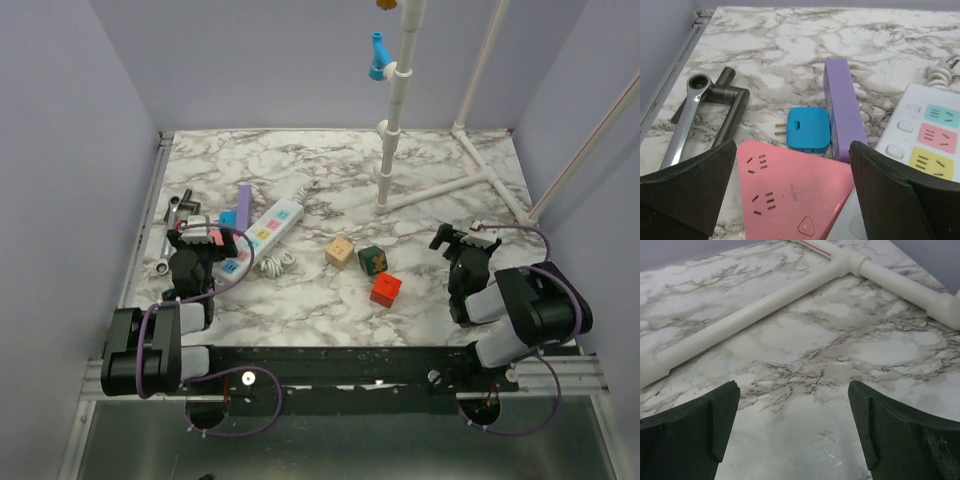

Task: Pull the plug off the socket

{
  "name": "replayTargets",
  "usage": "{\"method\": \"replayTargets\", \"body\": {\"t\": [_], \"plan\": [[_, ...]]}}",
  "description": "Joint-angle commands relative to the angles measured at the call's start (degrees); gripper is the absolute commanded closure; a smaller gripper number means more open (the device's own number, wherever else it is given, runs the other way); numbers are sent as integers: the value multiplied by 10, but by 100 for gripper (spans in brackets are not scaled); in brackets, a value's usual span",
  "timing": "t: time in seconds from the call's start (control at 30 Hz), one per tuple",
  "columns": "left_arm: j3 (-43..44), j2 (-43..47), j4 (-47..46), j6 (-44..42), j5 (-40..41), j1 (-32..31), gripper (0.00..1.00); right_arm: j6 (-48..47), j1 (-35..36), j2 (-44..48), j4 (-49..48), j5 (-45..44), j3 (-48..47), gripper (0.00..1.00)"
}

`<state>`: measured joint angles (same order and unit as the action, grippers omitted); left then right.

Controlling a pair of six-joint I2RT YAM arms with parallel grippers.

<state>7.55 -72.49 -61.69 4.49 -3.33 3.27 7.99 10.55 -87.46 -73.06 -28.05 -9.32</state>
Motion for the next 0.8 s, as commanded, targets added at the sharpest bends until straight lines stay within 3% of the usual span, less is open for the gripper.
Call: {"method": "replayTargets", "body": {"t": [0.0, 0.03, 0.07, 0.1, 0.2, 0.3, 0.77], "plan": [[32, -10, -63, -12, -14, -8, 1, -62, -1, -98, -262, 113, 44, 0], [51, -7, -23, -7, -9, -8, 2, -58, -1, -89, -231, 97, 30, 0], [67, -6, 17, -8, -1, -11, 2, -35, -2, -57, -107, 77, 2, 0], [59, -9, -9, -18, -4, -17, 2, -9, -18, -50, -25, 73, -36, 0], [61, -7, -2, -23, -14, -17, 1, 8, -44, -54, 0, 113, -52, 0], [62, -9, -1, -23, -12, -17, 1, -3, -44, -63, -49, 115, -39, 0], [64, -9, 4, -23, -11, -17, 1, -3, -44, -61, -45, 116, -39, 0]]}}
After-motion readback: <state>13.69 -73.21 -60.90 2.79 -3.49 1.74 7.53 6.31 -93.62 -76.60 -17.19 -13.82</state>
